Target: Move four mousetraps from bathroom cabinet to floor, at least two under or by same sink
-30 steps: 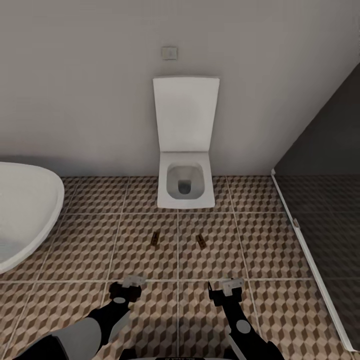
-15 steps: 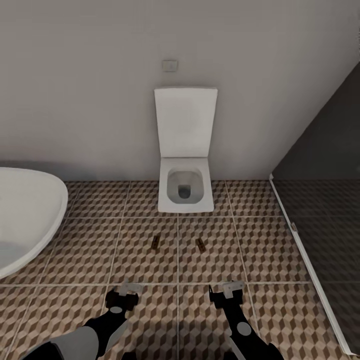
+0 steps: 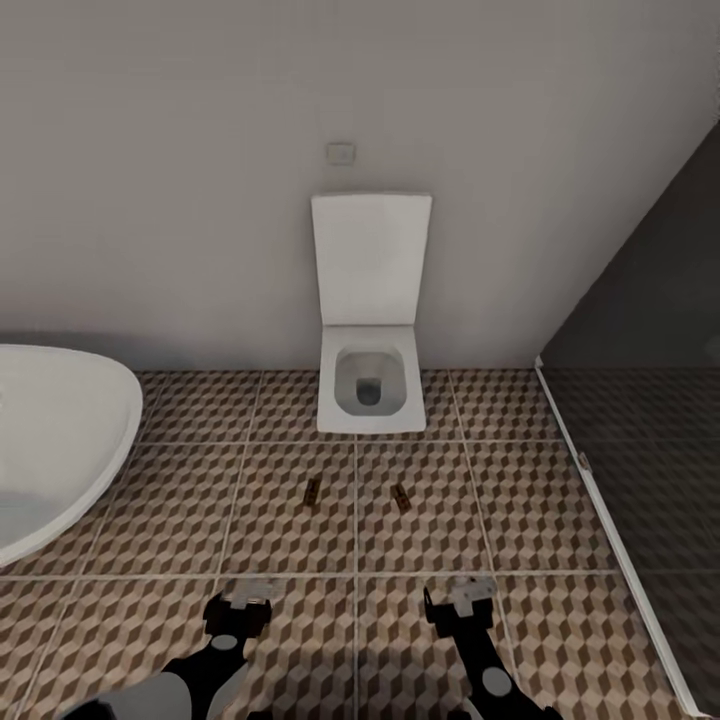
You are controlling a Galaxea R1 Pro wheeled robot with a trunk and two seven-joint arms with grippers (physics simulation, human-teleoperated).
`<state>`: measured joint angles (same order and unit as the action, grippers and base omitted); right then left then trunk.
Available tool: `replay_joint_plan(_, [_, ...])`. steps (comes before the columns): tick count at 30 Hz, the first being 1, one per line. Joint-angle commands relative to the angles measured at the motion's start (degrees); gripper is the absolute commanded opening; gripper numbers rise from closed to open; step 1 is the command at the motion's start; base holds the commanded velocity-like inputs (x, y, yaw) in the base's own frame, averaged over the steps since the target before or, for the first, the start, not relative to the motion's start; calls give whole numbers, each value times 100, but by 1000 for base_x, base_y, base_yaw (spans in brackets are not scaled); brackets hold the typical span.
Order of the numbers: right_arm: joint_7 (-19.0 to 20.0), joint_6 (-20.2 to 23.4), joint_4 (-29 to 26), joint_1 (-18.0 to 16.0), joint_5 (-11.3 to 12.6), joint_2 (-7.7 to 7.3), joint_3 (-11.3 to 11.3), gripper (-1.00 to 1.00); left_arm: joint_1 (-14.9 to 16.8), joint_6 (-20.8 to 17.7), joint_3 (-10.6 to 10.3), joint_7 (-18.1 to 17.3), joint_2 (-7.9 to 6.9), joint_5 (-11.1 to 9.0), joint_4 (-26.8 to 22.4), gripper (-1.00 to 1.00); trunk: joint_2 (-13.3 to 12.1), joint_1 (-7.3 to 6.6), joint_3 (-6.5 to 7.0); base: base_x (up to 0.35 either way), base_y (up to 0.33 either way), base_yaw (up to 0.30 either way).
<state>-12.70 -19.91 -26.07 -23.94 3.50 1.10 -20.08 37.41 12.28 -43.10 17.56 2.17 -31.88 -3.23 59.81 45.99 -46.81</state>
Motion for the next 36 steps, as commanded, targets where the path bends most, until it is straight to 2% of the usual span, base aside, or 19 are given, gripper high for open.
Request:
replay_joint_plan(1, [-45, -35, 26, -5, 36, -6, -48, 100, -16, 51, -51, 20, 2, -47, 24, 100, -39, -22, 25, 0, 0, 0])
replay_joint_plan(5, [-41, -76, 106, -5, 42, -12, -50, 100, -73, 308, -50, 20, 4, -52, 171, 100, -200, -110, 134, 0, 0, 0])
replay_joint_plan(9, [-40, -165, 291, -5, 44, -19, -49, 100, -105, 927, -49, 27, 19, -54, 471, 100, -360, -198, 243, 0, 0, 0])
replay_joint_plan(14, [-39, -371, 499, -5, 46, -23, -48, 100, -140, 1309, -44, 34, 37, -62, 655, 100, -561, -308, 380, 0, 0, 0])
replay_joint_plan(20, [42, -634, 757, -5, 51, -28, -48, 100, -250, 1462, -41, 31, 36, -70, 721, 100, -801, -439, 543, 0, 0, 0])
replay_joint_plan(27, [311, -856, 1018, -5, 57, -42, -45, 100, -376, 1513, -40, 29, 35, -85, 741, 100, -1082, -593, 734, 0, 0, 0])
replay_joint_plan(36, [432, -1088, 1229, -5, 84, -142, -40, 100, -610, 1626, -32, 32, 10, -94, 746, 100, -1443, -791, 979, 0, 0, 0])
